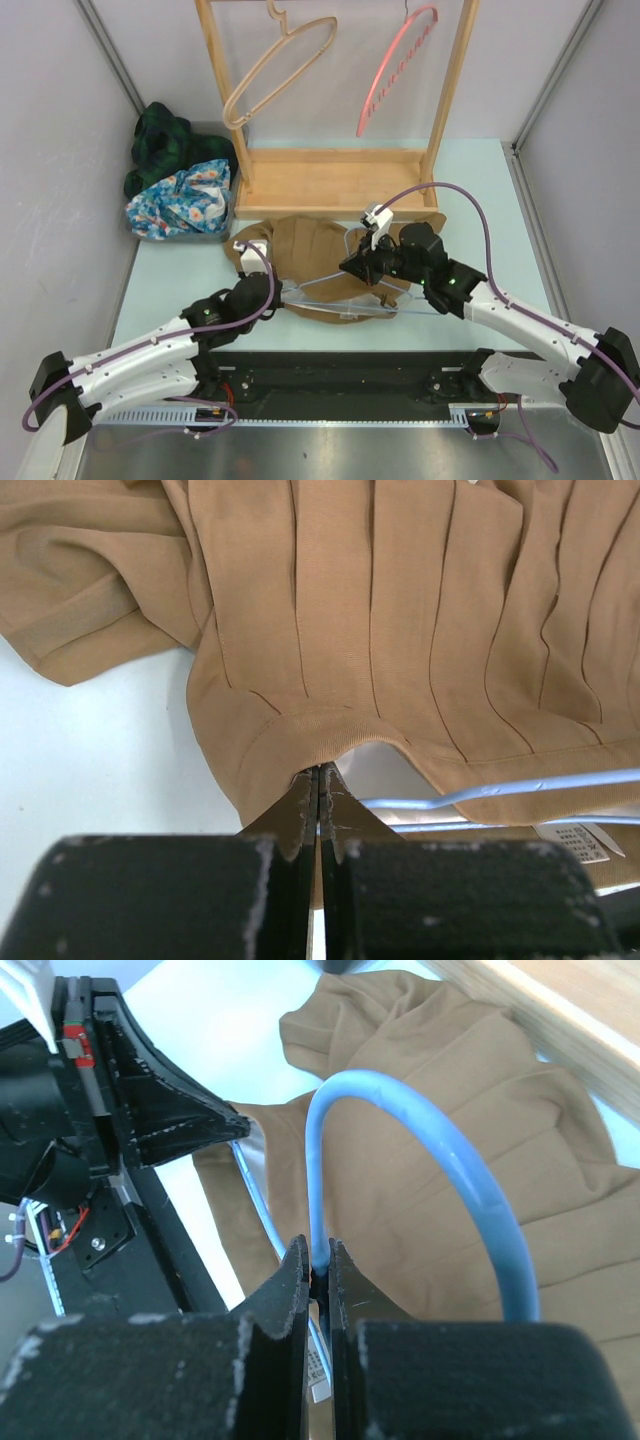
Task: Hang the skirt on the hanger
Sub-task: Place skirt on hanger
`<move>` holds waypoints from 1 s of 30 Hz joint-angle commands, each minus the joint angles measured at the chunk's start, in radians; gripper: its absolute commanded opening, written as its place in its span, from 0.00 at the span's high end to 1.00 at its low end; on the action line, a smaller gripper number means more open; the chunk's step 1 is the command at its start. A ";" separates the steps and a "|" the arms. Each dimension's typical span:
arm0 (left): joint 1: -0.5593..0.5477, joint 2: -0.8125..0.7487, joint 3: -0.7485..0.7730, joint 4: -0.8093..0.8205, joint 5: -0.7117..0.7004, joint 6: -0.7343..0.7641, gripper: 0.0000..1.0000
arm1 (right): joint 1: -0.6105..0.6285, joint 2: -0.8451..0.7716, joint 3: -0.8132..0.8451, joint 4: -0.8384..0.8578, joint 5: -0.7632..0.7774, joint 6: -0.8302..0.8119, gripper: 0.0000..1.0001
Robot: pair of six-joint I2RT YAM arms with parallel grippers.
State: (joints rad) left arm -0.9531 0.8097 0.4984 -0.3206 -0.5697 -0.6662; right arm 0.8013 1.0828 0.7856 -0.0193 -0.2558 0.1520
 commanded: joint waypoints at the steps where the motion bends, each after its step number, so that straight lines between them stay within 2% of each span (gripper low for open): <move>1: -0.003 0.014 0.012 0.071 0.013 0.014 1.00 | 0.024 0.015 -0.016 0.137 -0.036 0.047 1.00; 8: -0.003 0.005 0.019 0.077 0.024 0.011 1.00 | 0.039 0.058 -0.032 0.191 -0.017 0.057 1.00; 11: -0.003 0.000 0.023 0.068 0.016 0.013 1.00 | 0.041 0.060 -0.080 0.274 0.016 0.087 1.00; 22: -0.003 -0.033 0.052 -0.017 -0.042 -0.018 1.00 | 0.035 -0.063 -0.196 0.392 0.128 0.170 1.00; 30: -0.003 -0.015 0.077 -0.044 -0.047 -0.061 1.00 | 0.062 -0.064 -0.272 0.513 0.203 0.241 1.00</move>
State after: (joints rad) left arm -0.9524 0.7937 0.5186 -0.3744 -0.6106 -0.6762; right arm 0.8448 1.0374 0.5358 0.3496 -0.1265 0.3405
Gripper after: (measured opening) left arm 0.003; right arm 0.058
